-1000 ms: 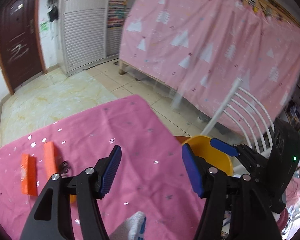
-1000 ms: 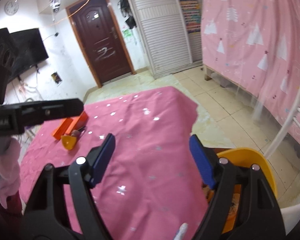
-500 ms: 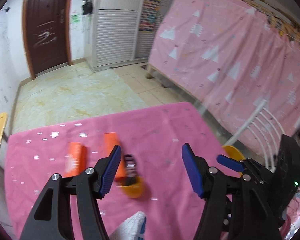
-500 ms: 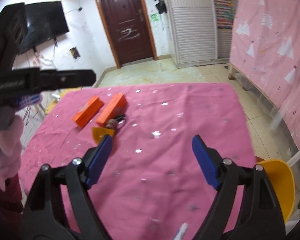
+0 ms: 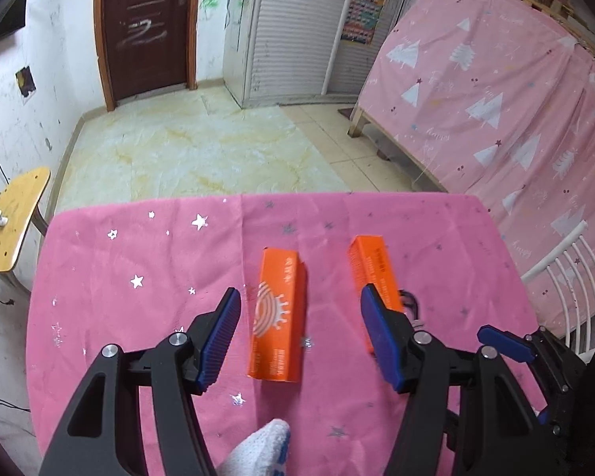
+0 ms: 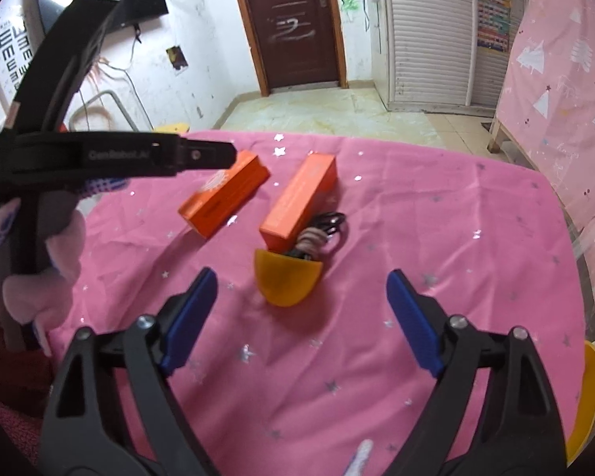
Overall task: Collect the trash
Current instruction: 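Move both open grippers back over the table, then grasp an orange box with the left gripper while the right grasps the yellow cup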
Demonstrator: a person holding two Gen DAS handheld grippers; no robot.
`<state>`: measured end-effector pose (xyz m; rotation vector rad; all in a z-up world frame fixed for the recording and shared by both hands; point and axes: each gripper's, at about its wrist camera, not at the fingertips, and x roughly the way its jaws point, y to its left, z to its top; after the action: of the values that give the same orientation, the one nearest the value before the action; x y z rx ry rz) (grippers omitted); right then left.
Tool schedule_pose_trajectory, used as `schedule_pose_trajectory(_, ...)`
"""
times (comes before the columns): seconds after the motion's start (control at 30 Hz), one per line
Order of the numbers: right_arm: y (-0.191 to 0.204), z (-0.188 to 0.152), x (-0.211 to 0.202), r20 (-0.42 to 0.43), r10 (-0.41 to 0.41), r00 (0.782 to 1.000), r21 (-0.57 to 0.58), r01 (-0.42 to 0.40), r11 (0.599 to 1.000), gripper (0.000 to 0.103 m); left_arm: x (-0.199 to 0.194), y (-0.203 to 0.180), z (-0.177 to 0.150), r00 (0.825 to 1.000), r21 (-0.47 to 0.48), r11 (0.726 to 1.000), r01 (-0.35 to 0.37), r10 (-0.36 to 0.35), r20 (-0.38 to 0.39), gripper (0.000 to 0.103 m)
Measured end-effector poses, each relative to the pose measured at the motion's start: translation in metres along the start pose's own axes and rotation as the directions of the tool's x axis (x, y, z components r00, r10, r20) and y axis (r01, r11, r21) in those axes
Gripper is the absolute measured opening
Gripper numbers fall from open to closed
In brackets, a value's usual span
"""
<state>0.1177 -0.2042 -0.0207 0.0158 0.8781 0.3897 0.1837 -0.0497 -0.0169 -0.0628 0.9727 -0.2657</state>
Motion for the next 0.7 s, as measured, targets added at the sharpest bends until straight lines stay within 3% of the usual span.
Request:
schedule_pose_trajectory(0.37,0.012,0.005,0.02,-0.049,0.004,0.999,-0.024,-0.005,1.0,0.083,0.038,0.005,-0.004,0.998,0.016,1.0,-0.026,0.027,-0.062,0.055)
schedule_pose_trajectory(0.47,0.018,0.005,0.025,-0.061,0.004,0.998,-0.044,-0.006,0.999,0.069,0.04,0.006,-0.004,0.997,0.019,0.999,-0.04,0.041,-0.062,0.055)
schedule_pose_trajectory(0.7,0.027,0.001,0.033,-0.085,-0.013,0.996,-0.054,0.008,0.999,0.062,0.048,0.009,-0.004,0.995,-0.002,0.998,-0.055,0.055,-0.082,0.055)
